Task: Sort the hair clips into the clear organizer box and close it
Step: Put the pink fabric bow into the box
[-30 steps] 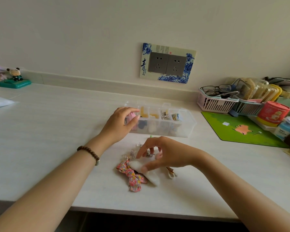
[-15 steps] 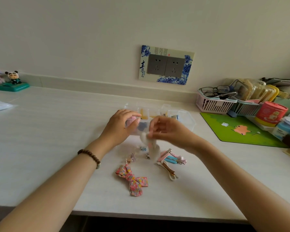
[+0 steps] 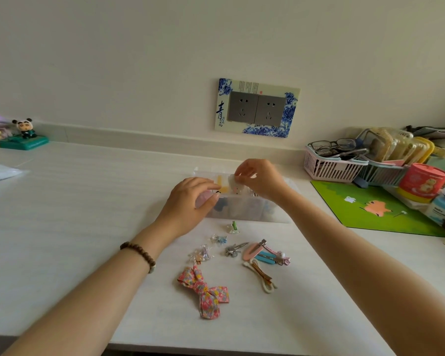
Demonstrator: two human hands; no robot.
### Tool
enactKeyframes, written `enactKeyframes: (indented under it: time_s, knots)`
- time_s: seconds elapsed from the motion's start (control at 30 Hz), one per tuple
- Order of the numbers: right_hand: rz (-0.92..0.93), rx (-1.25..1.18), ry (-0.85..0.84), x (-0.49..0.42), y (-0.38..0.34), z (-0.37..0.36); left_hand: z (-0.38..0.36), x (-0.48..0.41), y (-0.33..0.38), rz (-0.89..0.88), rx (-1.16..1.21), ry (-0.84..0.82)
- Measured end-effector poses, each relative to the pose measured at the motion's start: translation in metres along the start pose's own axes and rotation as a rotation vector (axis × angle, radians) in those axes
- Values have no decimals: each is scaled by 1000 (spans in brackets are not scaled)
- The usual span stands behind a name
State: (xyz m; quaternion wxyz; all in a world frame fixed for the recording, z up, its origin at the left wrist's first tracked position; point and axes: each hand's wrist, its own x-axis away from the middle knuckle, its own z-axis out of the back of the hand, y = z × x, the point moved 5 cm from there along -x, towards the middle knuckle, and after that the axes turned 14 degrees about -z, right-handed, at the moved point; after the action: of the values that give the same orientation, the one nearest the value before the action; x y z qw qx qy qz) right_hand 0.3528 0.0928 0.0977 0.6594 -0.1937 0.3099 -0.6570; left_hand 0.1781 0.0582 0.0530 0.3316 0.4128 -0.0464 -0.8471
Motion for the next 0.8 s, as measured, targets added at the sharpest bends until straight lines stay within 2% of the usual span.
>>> enactKeyframes:
  time_s: [0.07,0.17,0.37,0.5,0.6,0.7,0.8]
  knots:
    - [91,180,71,2,-1,1,0,0,-1,2,-9,-4]
    - [201,315,131,8,-4,1,0,0,0,-7,-31,0]
    - [244,613,-44,14,3,-19,1,0,0,-31,-65,4]
    - [284,558,12,29,-3,-13,12,-1,8,-64,-32,41]
    - [317,329,73,52,-8,-7,25,-3,24,-71,29,20]
    - [359,150,28,82,-12,-5,35,3,45,26,196,-175]
    - [378,102,-43,109,-10,-6,42,30,62,59,248,-424]
